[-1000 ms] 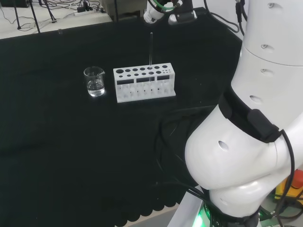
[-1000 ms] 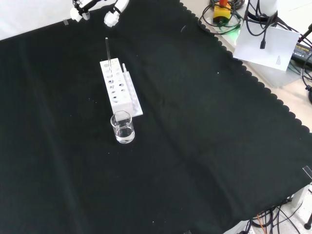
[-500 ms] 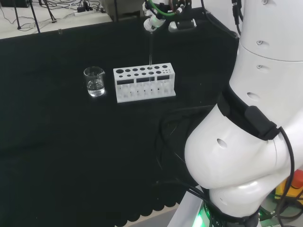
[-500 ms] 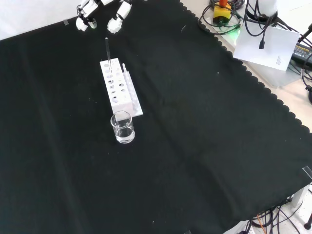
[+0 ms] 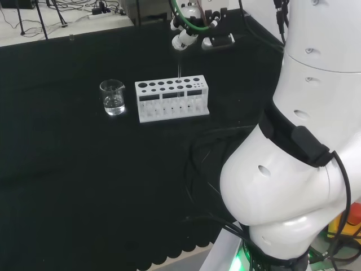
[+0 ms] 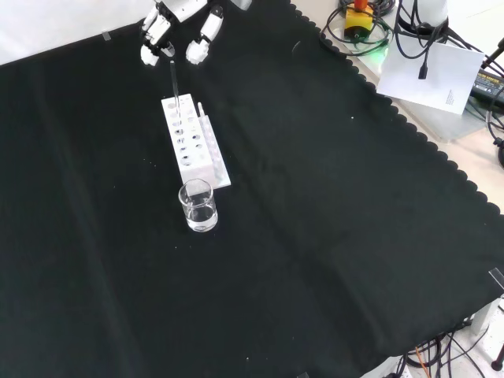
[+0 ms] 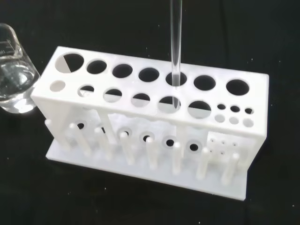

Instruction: Take the glass rod from the white test tube rack.

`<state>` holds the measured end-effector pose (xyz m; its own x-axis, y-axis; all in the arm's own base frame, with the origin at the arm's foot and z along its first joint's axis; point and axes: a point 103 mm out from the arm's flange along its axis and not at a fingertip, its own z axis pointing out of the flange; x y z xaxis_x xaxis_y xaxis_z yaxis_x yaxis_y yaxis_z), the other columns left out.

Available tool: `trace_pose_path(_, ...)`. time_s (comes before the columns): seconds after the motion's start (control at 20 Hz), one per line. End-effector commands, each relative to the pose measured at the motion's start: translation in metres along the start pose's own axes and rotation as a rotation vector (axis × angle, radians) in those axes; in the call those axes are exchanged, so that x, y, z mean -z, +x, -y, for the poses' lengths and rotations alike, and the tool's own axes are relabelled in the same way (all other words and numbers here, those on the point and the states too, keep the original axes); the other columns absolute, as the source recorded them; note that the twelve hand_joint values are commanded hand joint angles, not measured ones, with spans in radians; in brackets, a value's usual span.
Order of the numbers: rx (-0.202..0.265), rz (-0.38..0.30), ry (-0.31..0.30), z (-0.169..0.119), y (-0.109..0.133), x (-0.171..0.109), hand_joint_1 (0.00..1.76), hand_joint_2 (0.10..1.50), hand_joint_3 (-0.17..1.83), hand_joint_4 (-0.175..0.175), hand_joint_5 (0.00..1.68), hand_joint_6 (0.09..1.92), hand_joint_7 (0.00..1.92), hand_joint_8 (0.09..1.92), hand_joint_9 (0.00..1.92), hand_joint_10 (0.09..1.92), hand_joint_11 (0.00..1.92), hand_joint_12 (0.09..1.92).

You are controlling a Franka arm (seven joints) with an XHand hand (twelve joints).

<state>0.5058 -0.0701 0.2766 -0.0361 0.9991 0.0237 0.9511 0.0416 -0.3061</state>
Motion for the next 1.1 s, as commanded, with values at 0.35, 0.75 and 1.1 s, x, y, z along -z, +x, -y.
trace_pose_path(0.35,0.041,0.024,-0.012,-0.019,-0.003,-0.022,0.82,1.26,-0.17,-0.175,0.49,0.4,0.97,0.94,1.15,0.89,0.83,1.25)
trace_pose_path(0.75,0.057,0.02,-0.033,-0.025,-0.001,-0.021,0.93,1.26,-0.17,-0.175,0.56,0.86,1.16,0.96,1.36,0.86,1.1,1.15)
trace_pose_path(1.1,0.047,0.029,-0.041,-0.033,-0.003,-0.028,1.02,1.26,-0.17,-0.175,0.66,0.9,1.19,0.99,1.47,0.91,1.31,1.05)
